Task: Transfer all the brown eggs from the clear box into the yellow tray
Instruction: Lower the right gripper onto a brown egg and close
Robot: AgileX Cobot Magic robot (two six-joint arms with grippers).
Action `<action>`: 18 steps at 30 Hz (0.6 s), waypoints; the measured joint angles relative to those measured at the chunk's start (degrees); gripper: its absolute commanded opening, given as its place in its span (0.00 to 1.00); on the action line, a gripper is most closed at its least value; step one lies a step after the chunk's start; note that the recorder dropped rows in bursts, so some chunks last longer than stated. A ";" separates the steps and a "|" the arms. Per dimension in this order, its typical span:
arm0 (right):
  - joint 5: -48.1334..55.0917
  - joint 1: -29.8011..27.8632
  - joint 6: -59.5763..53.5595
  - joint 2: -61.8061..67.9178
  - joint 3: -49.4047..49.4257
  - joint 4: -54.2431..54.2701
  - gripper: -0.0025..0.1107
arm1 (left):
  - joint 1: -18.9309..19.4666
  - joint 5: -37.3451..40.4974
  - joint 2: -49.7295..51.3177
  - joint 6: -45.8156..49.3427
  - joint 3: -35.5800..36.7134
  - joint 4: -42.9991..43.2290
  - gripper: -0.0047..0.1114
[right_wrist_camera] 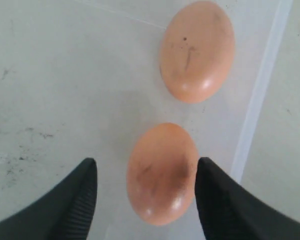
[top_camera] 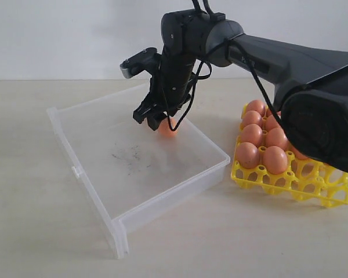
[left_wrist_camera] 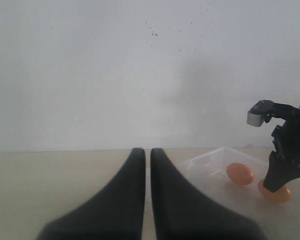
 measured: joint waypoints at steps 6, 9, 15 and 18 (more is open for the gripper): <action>-0.95 0.00 0.00 1.16 0.00 -0.12 0.47 | 0.00 0.00 0.00 0.00 0.00 0.00 0.07; -0.95 0.00 0.00 2.31 0.00 -0.12 0.47 | 0.00 0.00 0.00 0.00 0.00 0.00 0.07; -1.89 0.00 1.18 3.26 0.00 -0.77 0.40 | 0.00 0.00 0.00 0.00 0.00 0.00 0.07; -2.15 0.00 1.90 3.36 0.00 -0.98 0.20 | 0.00 0.00 0.00 0.00 0.00 0.00 0.07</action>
